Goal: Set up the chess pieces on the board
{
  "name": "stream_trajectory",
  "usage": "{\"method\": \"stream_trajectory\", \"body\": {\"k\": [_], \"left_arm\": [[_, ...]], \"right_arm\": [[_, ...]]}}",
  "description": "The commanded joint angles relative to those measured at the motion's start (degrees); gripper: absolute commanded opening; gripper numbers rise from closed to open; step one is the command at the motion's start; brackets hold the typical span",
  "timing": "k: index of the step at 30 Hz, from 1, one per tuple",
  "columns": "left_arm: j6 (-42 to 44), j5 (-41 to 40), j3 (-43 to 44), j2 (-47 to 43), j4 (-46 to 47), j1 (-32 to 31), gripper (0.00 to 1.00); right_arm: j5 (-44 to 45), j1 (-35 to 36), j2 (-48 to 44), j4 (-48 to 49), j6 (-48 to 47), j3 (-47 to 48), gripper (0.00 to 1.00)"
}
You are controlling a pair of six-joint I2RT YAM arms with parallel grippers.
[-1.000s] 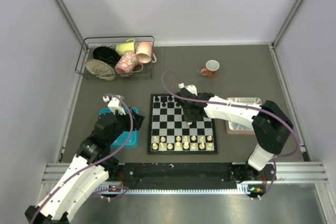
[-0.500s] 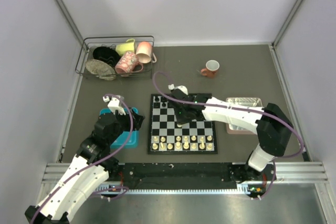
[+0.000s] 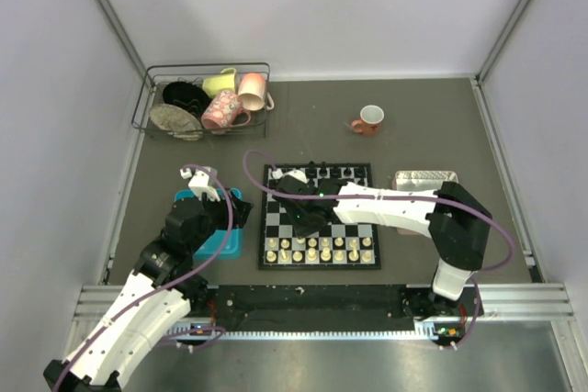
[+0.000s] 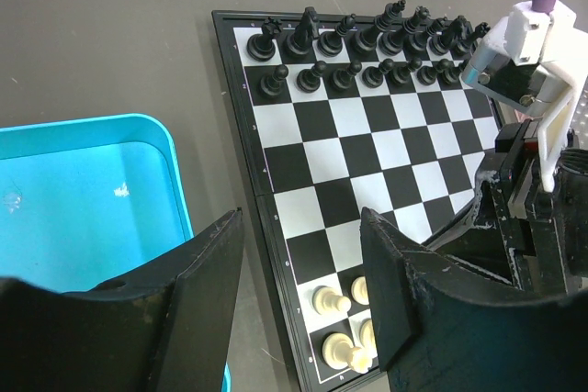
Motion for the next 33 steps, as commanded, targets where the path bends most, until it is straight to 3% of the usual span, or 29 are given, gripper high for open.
{"method": "stream_trajectory", "body": {"k": [1,33], "left_arm": [[0.24,0.24,-0.10,-0.17,2.58,0.15,0.58],[0.24,0.25,-0.28,-0.52,2.58,0.15,0.58]], "right_arm": [[-0.67,1.28,0.10,-0.19,1.17,1.89,0.00],[1.53,2.51,2.91,0.25,3.72,3.03,0.00]]}}
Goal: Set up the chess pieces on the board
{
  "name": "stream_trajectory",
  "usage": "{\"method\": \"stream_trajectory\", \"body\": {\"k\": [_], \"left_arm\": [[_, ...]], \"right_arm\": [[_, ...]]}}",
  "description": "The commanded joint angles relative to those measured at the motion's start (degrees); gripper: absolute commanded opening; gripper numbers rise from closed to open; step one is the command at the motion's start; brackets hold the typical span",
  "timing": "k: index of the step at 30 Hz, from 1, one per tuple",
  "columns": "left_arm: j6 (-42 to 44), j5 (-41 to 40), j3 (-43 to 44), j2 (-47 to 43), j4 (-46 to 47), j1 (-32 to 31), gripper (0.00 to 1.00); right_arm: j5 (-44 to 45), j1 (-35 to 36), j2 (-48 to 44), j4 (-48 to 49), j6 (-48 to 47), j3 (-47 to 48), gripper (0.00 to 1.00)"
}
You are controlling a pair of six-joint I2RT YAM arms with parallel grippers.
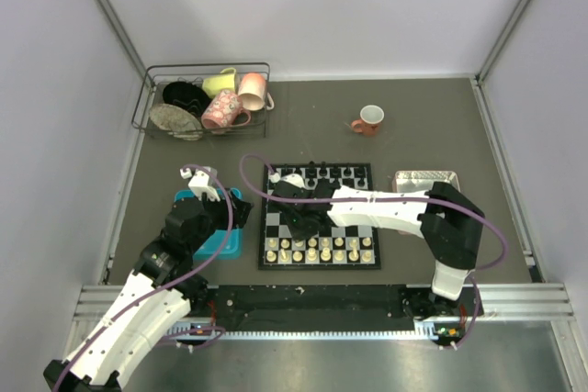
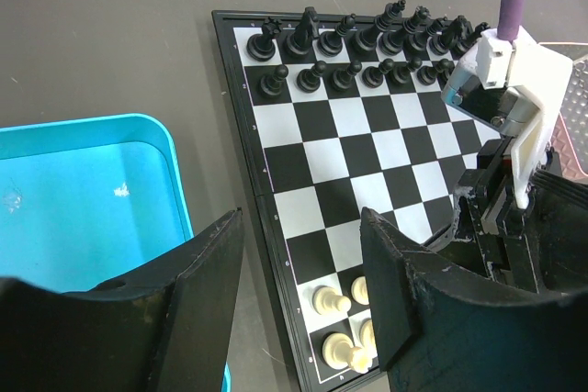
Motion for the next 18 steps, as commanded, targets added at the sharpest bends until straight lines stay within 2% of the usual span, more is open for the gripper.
{"method": "stream_trajectory", "body": {"k": [1,13,18], "left_arm": [[0.32,0.22,-0.28,-0.52,2.67,0.15,0.58],[0.24,0.22,-0.37,-0.43,2.58,0.15,0.58],[0.24,0.22,-0.28,-0.52,2.58,0.15,0.58]], "right_arm": [[0.13,0.83,0.77,0.62,0.90,2.38,0.00],[-0.22,0.83,1.30,0.88,0.81,1.76,0.00],[0.13,0.83,1.30,0.88,1.07,1.85,0.14]]}}
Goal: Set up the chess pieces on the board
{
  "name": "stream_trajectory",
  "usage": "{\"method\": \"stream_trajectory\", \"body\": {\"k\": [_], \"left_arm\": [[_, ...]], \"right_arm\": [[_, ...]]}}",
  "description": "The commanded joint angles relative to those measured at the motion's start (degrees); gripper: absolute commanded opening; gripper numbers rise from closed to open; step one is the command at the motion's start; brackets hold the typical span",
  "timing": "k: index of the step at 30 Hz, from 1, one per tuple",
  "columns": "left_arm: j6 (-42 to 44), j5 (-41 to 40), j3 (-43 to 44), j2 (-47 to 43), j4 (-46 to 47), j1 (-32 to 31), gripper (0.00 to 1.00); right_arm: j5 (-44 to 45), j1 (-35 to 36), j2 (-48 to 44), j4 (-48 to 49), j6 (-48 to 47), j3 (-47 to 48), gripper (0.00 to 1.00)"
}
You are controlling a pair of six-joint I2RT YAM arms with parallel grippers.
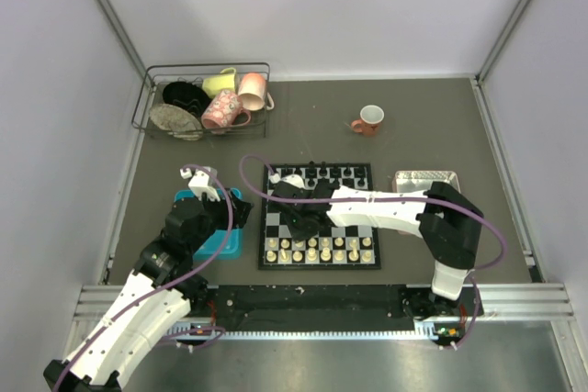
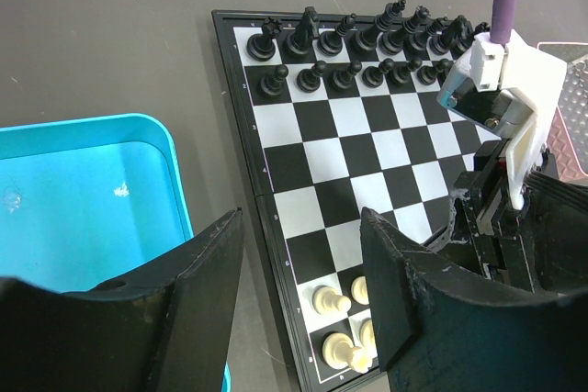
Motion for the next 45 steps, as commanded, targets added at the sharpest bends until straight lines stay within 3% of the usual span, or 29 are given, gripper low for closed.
{"method": "stream_trajectory", "body": {"k": [1,5,16,27,34,40,45], "left_arm": [[0.24,0.25,-0.26,-0.52,2.58,0.15,0.58],[0.24,0.07,-0.26,-0.52,2.50,0.15,0.59],[0.33,-0.02,0.01,-0.34,2.41,0.15,0.61],[-0.20,-2.13,1.59,-0.34,0.47,0.23,0.71],[-0.20,-5.64,8.43,1.85,-3.04,0.15,0.75],[-3.10,-8.89,10.73,1.85,-3.13,0.15,0.88],[-4.24,-14.51,11.69,2.99,-3.04,0.23,0.99]], "right_arm": [[0.45,0.83,0.77,0.82,1.10,1.81,0.16],[0.72,0.83,0.51,0.82,1.19,2.07,0.24],[3.00,0.65,-3.00,0.64,0.40,3.91,0.32],[7.30,-4.00,-18.62,0.20,-0.83,-1.35,0.50],[9.51,-10.59,-30.58,0.20,-4.17,-7.50,0.64],[10.74,-16.74,-36.57,2.39,-8.91,-14.71,0.71],[1.28,-29.30,-42.20,8.45,-14.37,-22.18,0.75]]}}
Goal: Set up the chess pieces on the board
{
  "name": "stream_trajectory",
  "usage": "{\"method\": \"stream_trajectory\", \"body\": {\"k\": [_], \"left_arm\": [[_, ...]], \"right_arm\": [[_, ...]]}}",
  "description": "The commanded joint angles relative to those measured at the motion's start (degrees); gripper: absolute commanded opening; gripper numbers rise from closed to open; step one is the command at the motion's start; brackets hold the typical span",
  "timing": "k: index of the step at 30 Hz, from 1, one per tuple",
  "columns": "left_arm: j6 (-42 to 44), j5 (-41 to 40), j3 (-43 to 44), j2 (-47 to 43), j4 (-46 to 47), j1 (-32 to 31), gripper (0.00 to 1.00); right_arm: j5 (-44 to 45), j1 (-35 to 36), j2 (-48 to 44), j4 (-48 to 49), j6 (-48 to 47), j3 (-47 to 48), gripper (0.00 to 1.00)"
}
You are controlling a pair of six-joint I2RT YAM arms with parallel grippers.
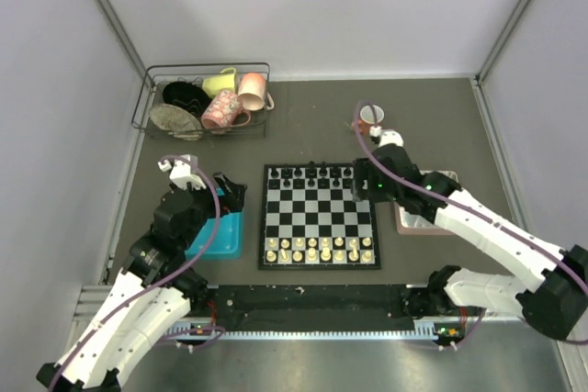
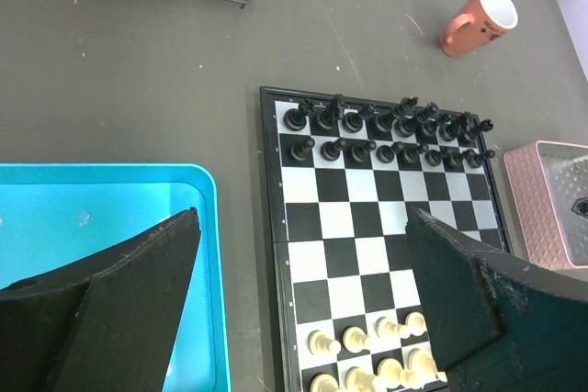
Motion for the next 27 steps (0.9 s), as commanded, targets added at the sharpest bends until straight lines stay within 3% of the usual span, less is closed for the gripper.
{"method": "stream_trajectory", "body": {"k": [1,7,14,19,23,27], "left_arm": [[-1.34,-5.86,3.00,1.51,0.70,0.15,0.99],[-1.34,-11.05,5.20,3.89,-1.06,0.24,0.99],[-0.37,-15.79,5.55,4.14,-2.03,0.15,0.99],[0.68,-18.96,6.69,6.52,-4.58,0.15,0.99],[1.39,-21.07,6.25,8.36,-5.02,0.15,0.99],[1.56,-23.71,5.99,10.39,-4.93,0.15,0.99]], "right_arm": [[-8.49,-9.95,-5.35,8.08,-5.60,-5.03,0.76],[-14.92,-18.31,-8.87,16.52,-3.94,-11.89,0.80],[-16.95,-23.67,-10.63,18.73,-0.86,-15.31,0.80],[-15.02,-27.27,-14.93,18.74,0.28,-16.55,0.80],[-21.59,-31.92,-14.77,17.16,-0.16,-15.50,0.79],[-21.08,-33.96,-16.16,14.79,-0.33,-15.23,0.79]]}}
